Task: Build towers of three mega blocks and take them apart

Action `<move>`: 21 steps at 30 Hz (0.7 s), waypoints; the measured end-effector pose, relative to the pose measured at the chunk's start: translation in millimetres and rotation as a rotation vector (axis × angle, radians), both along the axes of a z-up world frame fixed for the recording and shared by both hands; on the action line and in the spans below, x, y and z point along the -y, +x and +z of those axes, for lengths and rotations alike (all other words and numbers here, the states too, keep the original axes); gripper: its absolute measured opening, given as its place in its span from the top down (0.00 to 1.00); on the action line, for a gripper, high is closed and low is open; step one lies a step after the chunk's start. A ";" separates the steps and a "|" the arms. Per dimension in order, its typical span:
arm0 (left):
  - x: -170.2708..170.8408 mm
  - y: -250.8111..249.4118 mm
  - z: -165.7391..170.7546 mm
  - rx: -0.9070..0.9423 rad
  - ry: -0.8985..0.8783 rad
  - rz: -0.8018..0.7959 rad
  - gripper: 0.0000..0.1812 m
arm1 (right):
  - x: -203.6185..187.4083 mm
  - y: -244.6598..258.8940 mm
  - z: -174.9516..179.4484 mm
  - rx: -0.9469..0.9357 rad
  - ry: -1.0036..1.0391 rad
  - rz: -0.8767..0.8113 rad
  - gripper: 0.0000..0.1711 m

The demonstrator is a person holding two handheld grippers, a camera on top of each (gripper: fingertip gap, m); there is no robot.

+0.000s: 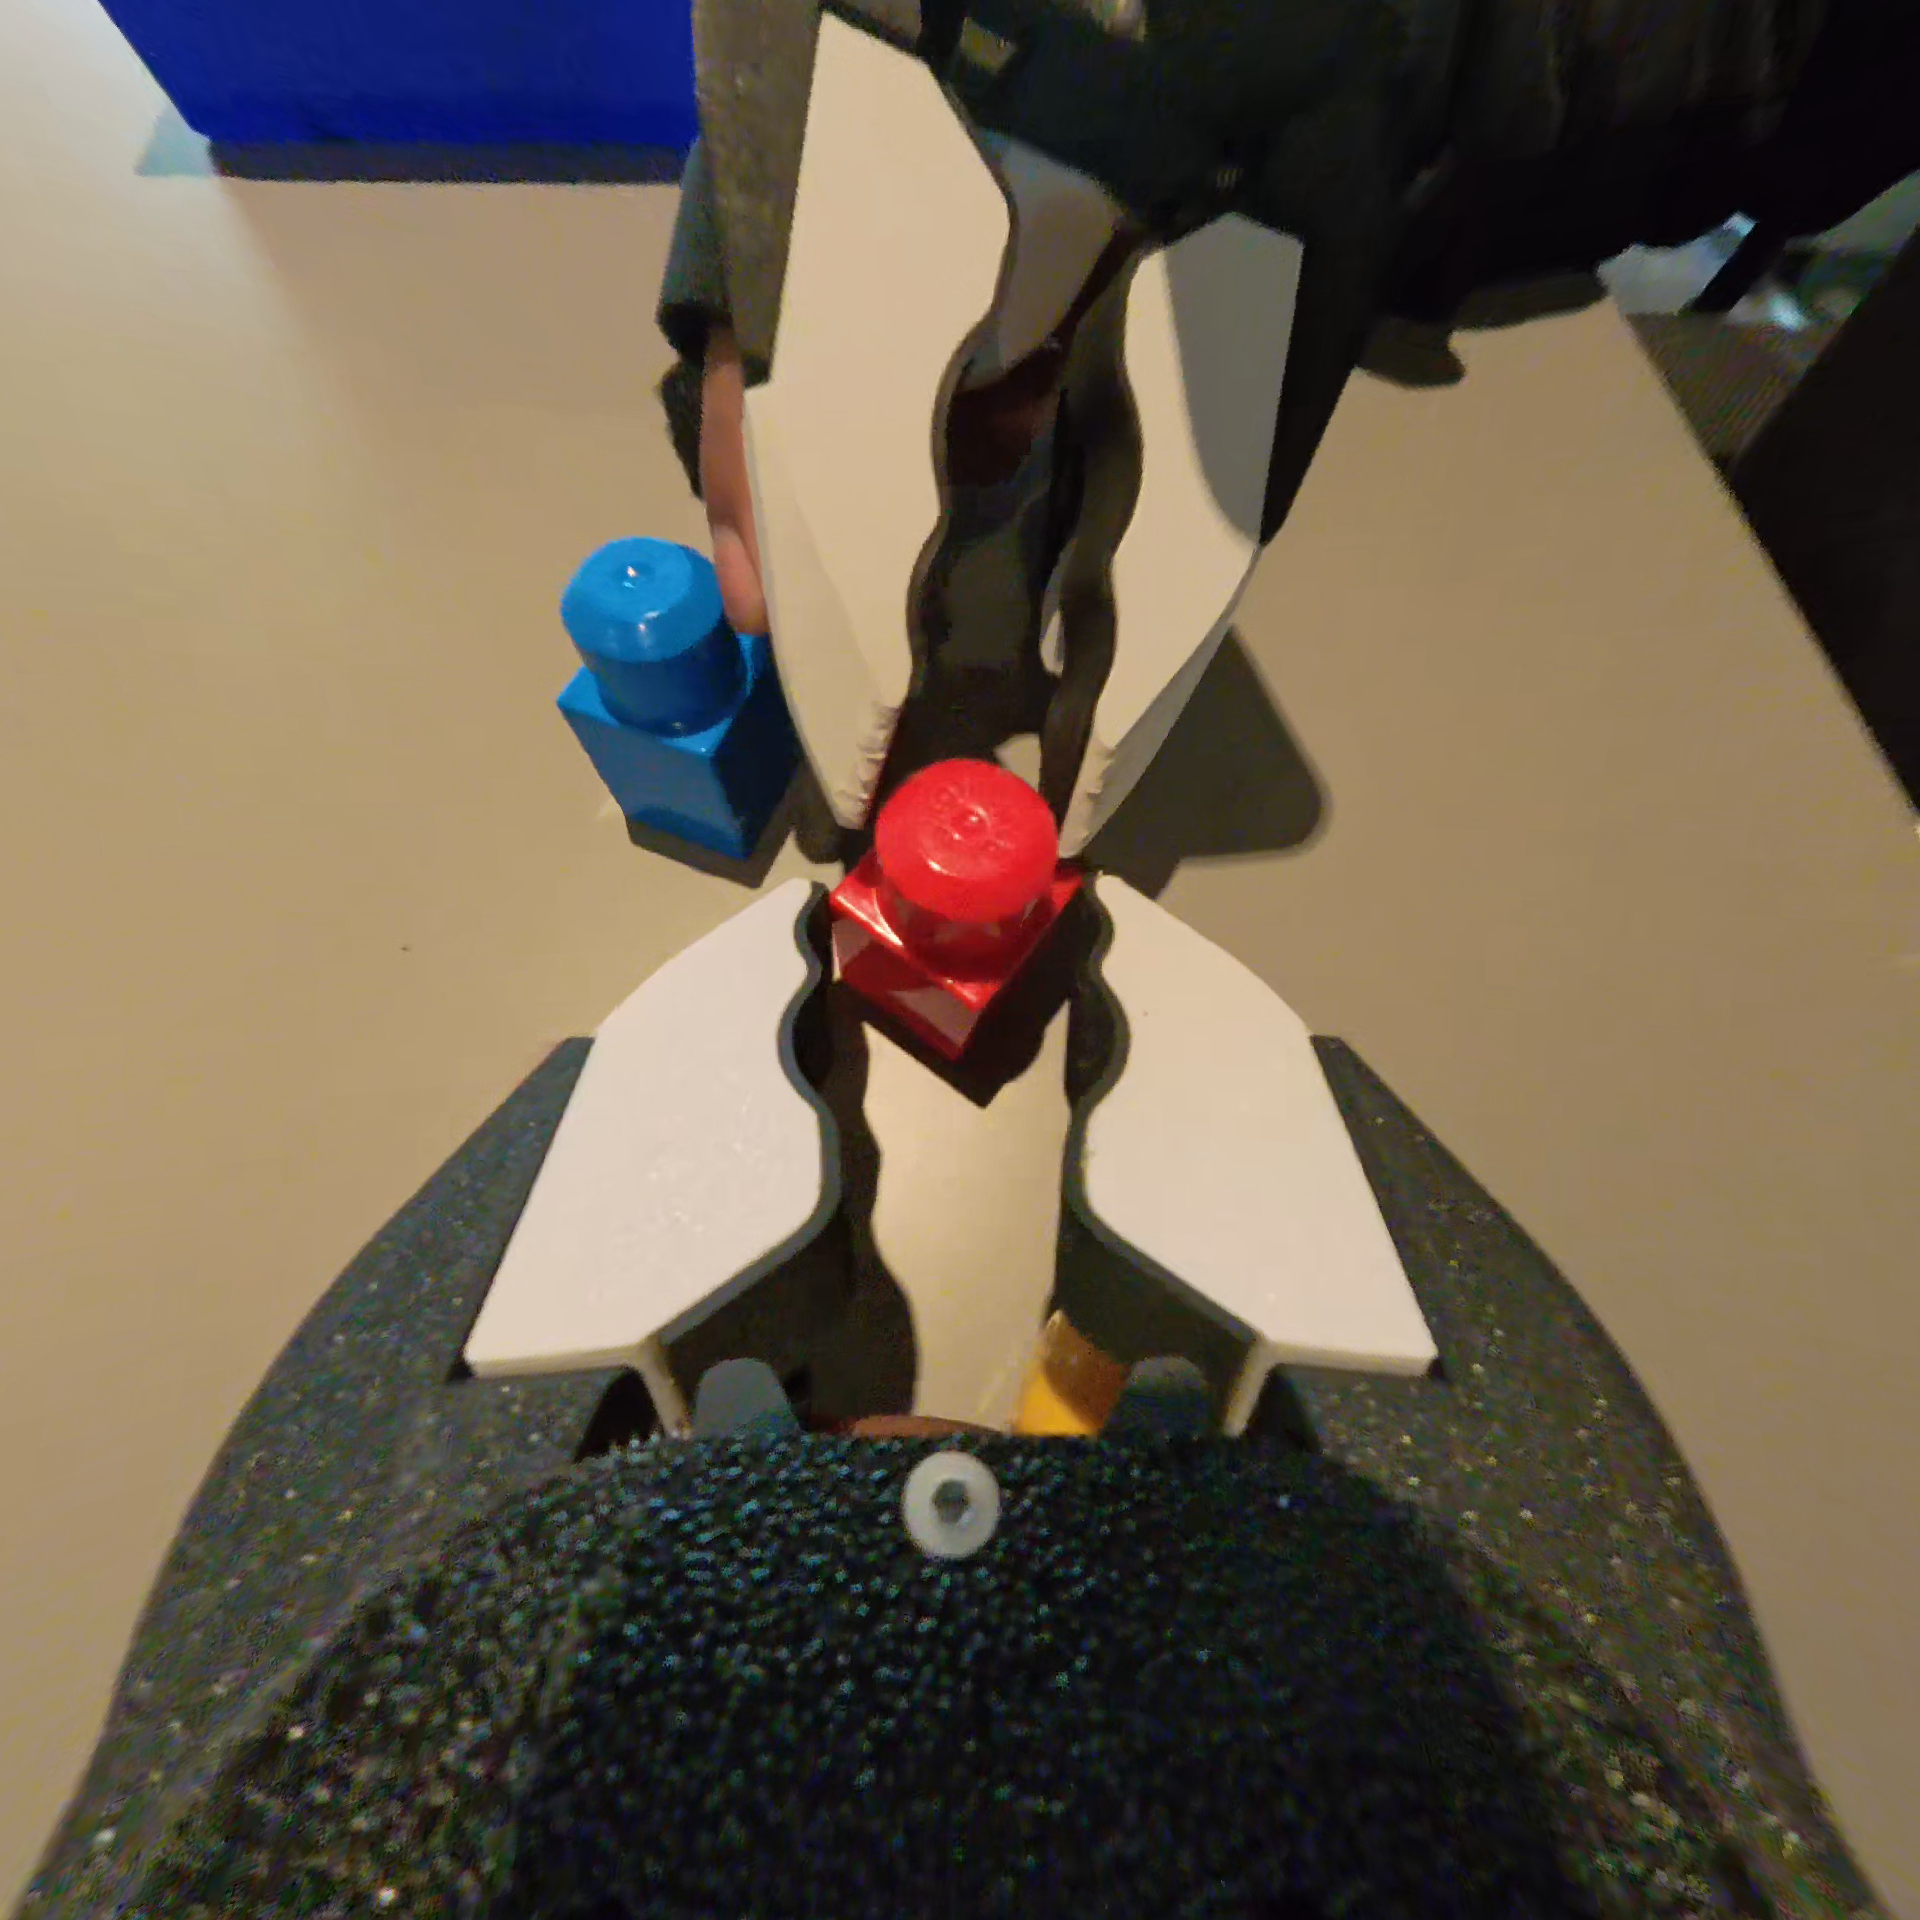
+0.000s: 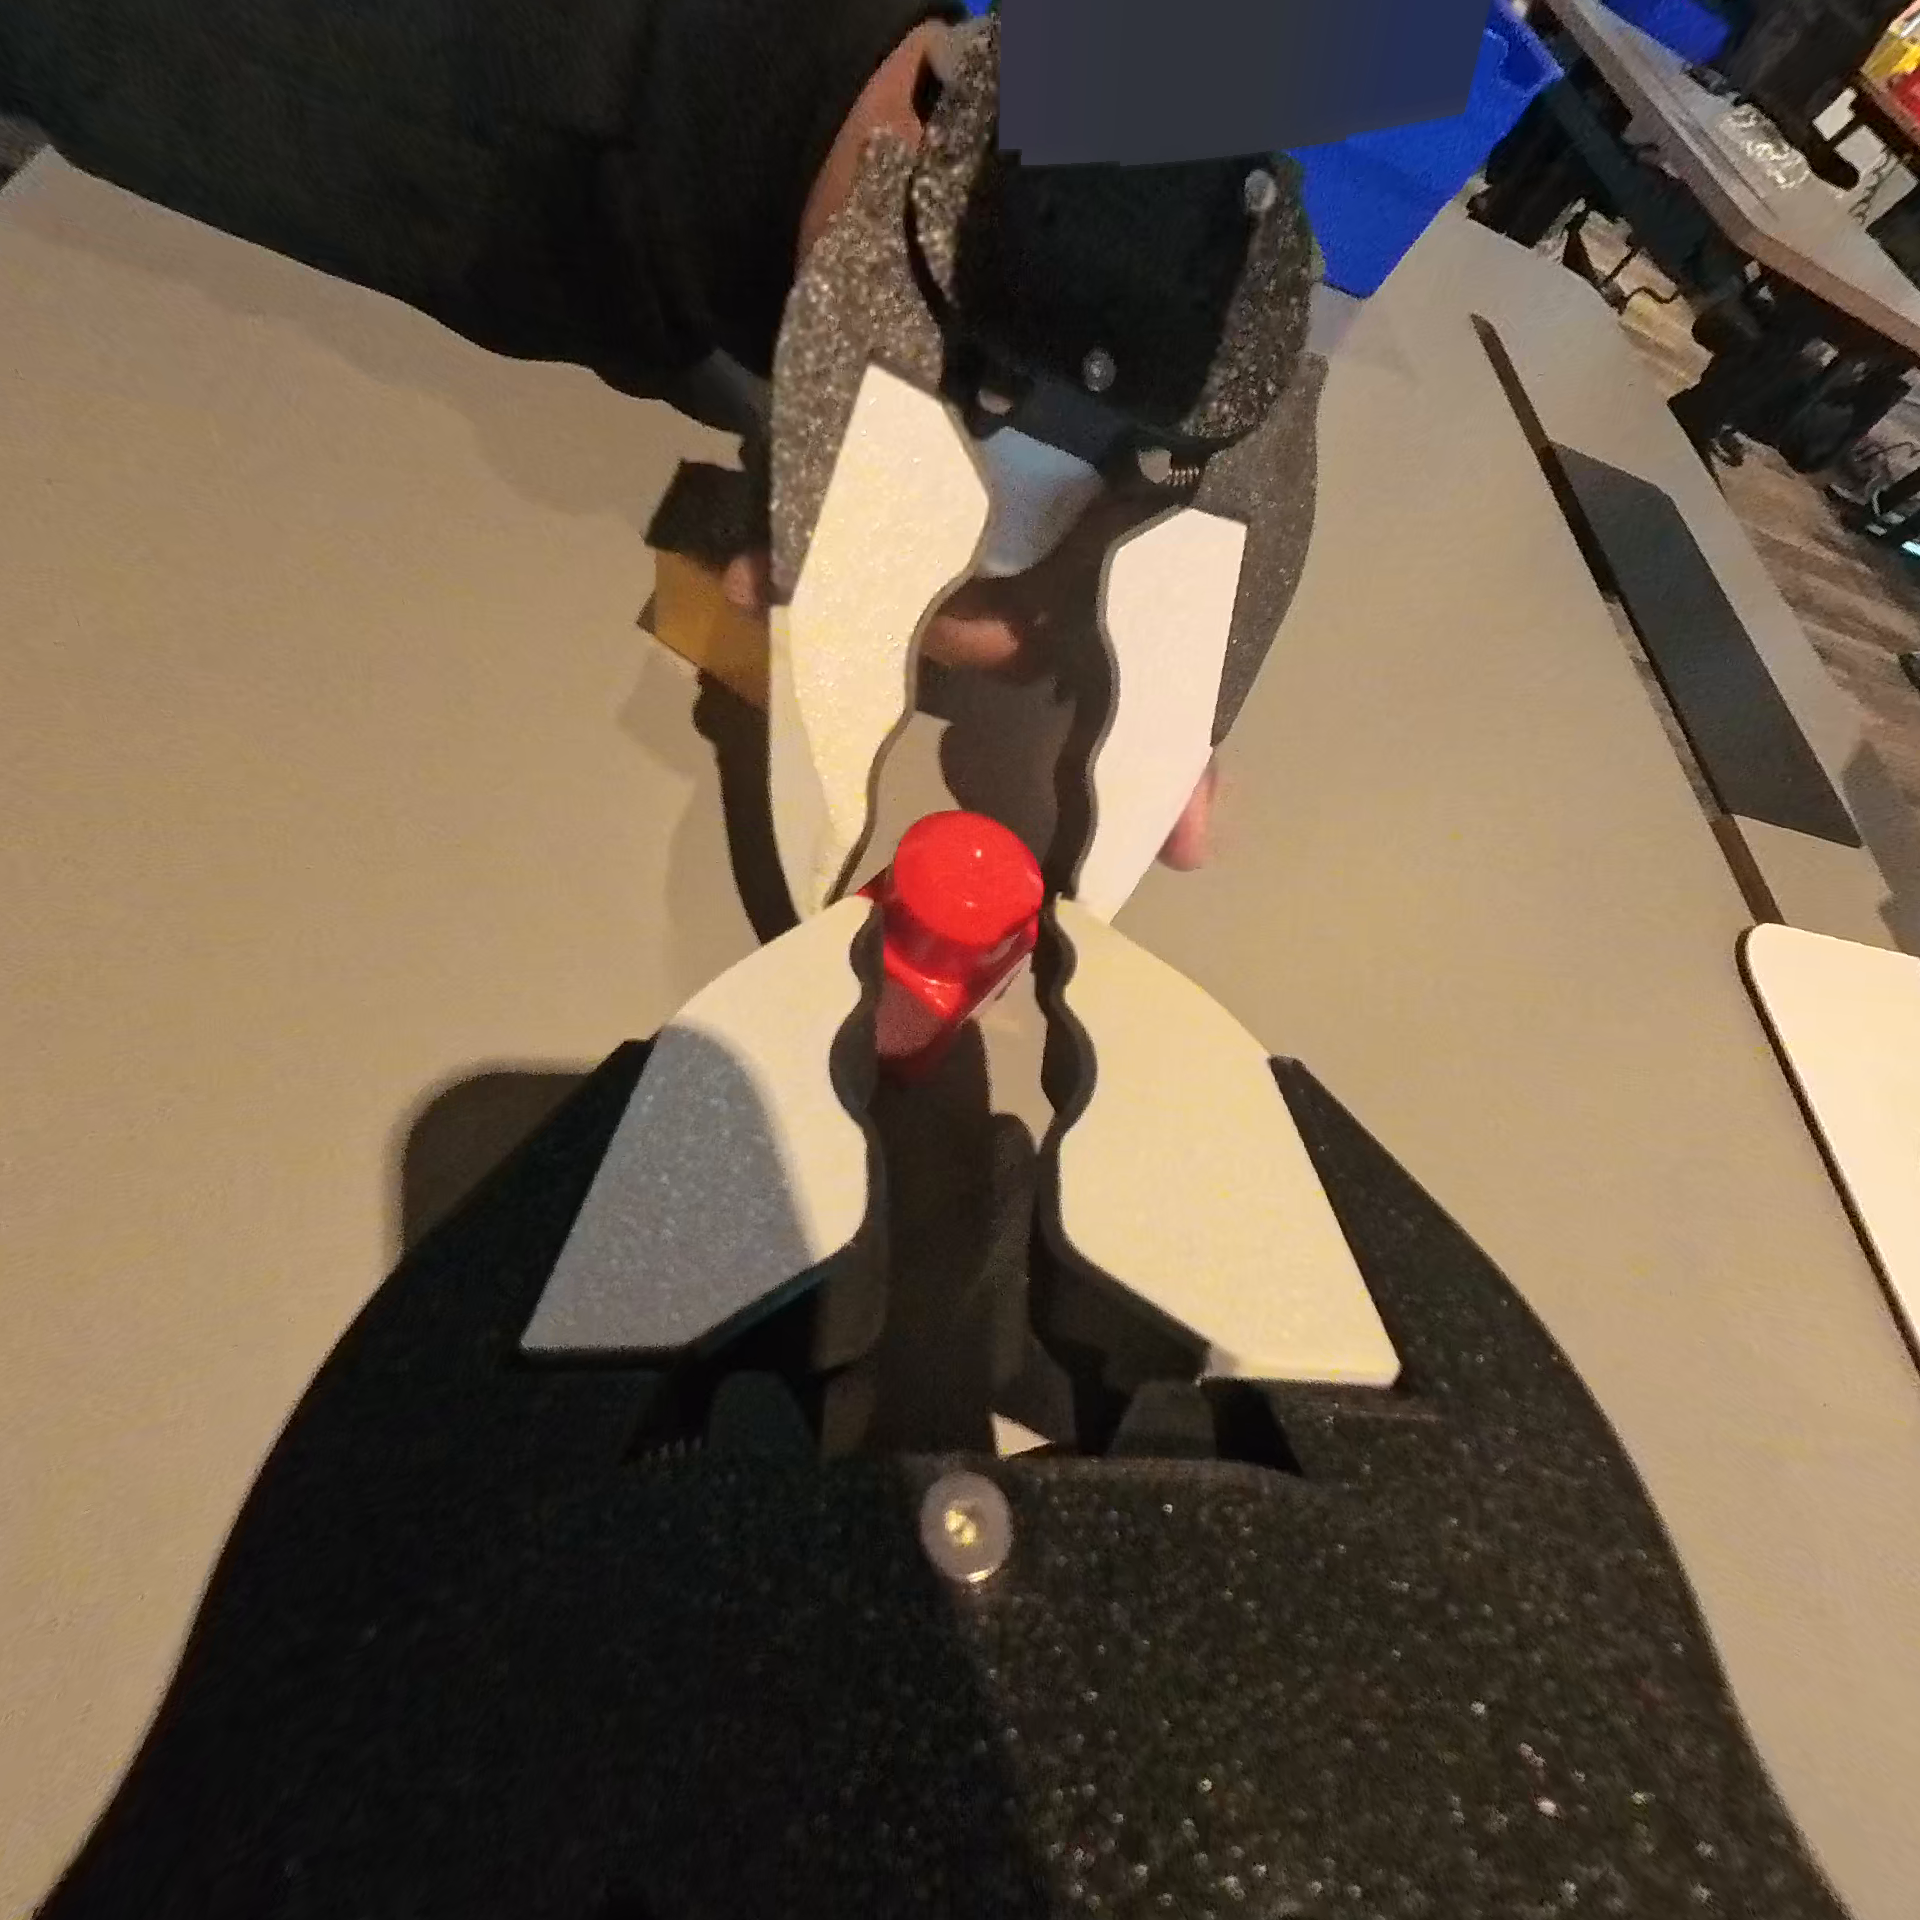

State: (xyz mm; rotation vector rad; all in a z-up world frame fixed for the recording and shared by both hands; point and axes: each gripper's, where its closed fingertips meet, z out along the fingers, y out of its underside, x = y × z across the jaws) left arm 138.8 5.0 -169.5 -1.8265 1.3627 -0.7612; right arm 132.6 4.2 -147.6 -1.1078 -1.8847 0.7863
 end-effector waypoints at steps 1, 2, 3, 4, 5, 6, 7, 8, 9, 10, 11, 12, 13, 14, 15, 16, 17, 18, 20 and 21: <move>-1.3 -0.7 -1.1 -0.013 0.018 0.003 0.76 | -1.7 -0.5 0.0 -0.004 0.005 -0.009 0.84; -3.4 -1.5 -2.0 -0.021 0.021 0.013 0.76 | -4.0 -1.0 0.3 -0.009 0.014 -0.021 0.84; -5.3 -2.1 -2.0 -0.018 0.010 0.025 0.76 | -6.2 -1.5 0.8 -0.016 0.023 -0.033 0.84; -7.5 -3.0 -1.7 -0.012 -0.002 0.039 0.76 | -9.1 -2.1 1.7 -0.025 0.034 -0.050 0.84; -10.6 -4.3 -1.5 -0.010 -0.007 0.059 0.76 | -12.6 -2.7 3.1 -0.037 0.044 -0.069 0.84; -14.3 -5.9 -1.6 -0.010 -0.007 0.083 0.76 | -15.8 -3.1 5.2 -0.052 0.053 -0.087 0.84; -17.4 -7.3 -1.6 -0.012 -0.003 0.102 0.76 | -18.6 -3.2 7.9 -0.068 0.057 -0.100 0.84; -20.1 -8.4 -1.8 -0.015 0.002 0.120 0.76 | -21.2 -2.9 11.2 -0.086 0.058 -0.112 0.84; -22.7 -9.3 -1.8 -0.018 0.005 0.137 0.76 | -23.9 -2.5 14.9 -0.107 0.058 -0.125 0.84; -24.9 -10.1 -1.8 -0.018 0.004 0.155 0.76 | -26.8 -2.0 18.7 -0.128 0.058 -0.138 0.84; -27.4 -10.9 -1.8 -0.019 0.001 0.175 0.76 | -29.6 -1.2 22.1 -0.147 0.058 -0.150 0.84; -29.9 -11.6 -1.7 -0.020 0.001 0.195 0.76 | -32.3 -0.2 25.6 -0.164 0.059 -0.161 0.83; -31.6 -12.1 -1.7 -0.021 0.002 0.209 0.76 | -34.9 0.9 28.9 -0.181 0.062 -0.170 0.83; -33.3 -12.5 -1.5 -0.022 0.007 0.221 0.76 | -37.2 2.1 32.1 -0.195 0.064 -0.178 0.83; -34.6 -12.4 -0.3 -0.017 0.019 0.227 0.76 | -39.8 3.7 35.0 -0.207 0.066 -0.185 0.82; -35.4 -12.2 2.1 -0.004 0.032 0.229 0.76 | -42.7 5.5 37.0 -0.211 0.068 -0.193 0.82; -35.9 -11.9 5.2 0.012 0.044 0.229 0.76 | -46.2 8.0 37.8 -0.207 0.072 -0.201 0.81; -36.4 -12.5 8.4 0.027 0.054 0.230 0.76 | -50.5 11.2 38.2 -0.199 0.073 -0.212 0.80; -37.2 -15.6 14.1 0.049 0.076 0.228 0.76 | -58.9 18.6 36.1 -0.175 0.037 -0.232 0.78; -36.6 -17.7 15.7 0.054 0.087 0.219 0.76 | -63.5 22.6 34.0 -0.161 0.008 -0.244 0.76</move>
